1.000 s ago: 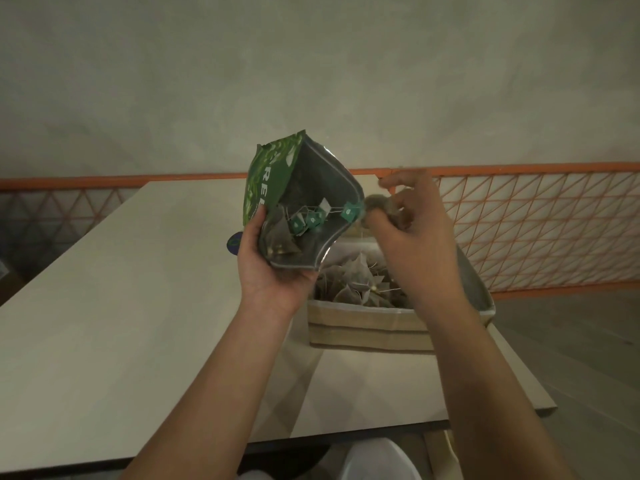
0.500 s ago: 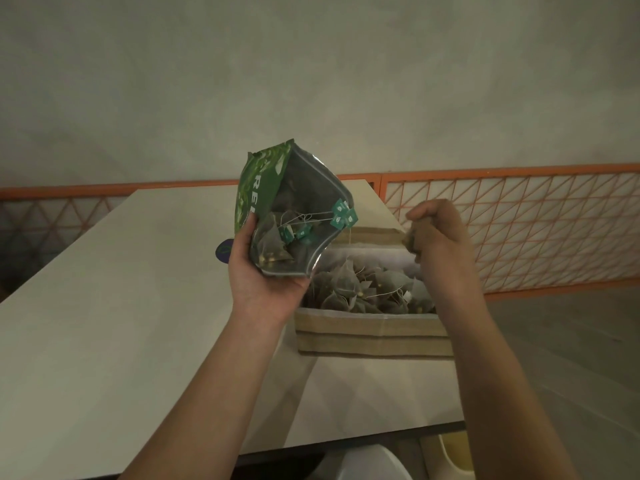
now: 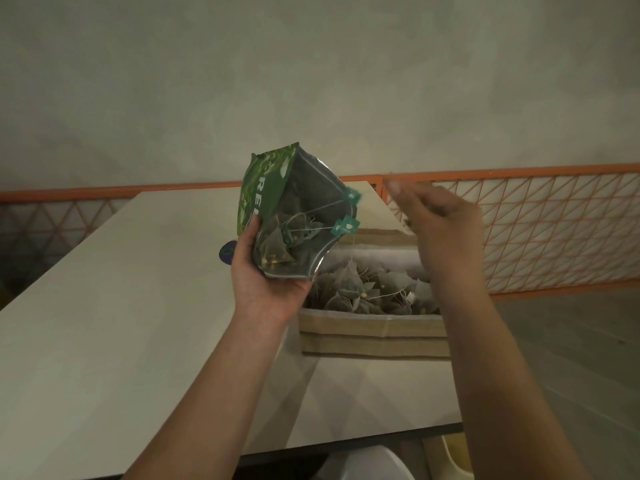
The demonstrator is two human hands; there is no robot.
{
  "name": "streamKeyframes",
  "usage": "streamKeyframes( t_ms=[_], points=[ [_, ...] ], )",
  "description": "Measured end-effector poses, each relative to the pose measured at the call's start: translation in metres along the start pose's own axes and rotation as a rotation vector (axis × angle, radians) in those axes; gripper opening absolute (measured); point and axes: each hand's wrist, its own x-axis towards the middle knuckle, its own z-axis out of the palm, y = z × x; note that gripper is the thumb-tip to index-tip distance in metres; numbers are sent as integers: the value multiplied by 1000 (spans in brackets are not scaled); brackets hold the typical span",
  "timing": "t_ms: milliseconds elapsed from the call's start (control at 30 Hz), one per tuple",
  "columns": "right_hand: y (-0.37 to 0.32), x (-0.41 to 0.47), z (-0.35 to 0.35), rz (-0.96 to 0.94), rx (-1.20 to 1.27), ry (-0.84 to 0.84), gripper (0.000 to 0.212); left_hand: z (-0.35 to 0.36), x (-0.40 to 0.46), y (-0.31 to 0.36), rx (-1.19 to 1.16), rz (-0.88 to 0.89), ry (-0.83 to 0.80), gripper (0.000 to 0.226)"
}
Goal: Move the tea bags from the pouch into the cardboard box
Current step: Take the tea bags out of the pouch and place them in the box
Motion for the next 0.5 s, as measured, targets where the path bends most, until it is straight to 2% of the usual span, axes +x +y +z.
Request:
streamKeyframes(
  t_ms=[100,333,400,500],
  points=[
    [-11,6,-3,-24,146,111,17,1,-1,1,0,-4,-10,52],
    [-1,6,-3,-130,170,324,16,5,-1,-1,-13,10,-14,52],
    [9,0,-4,-96,96,289,13,6,-1,0,-30,17,-16,52],
    [31,-7,-4,87,-170,21,10,8,-2,1,-43,27,-8,53]
  ],
)
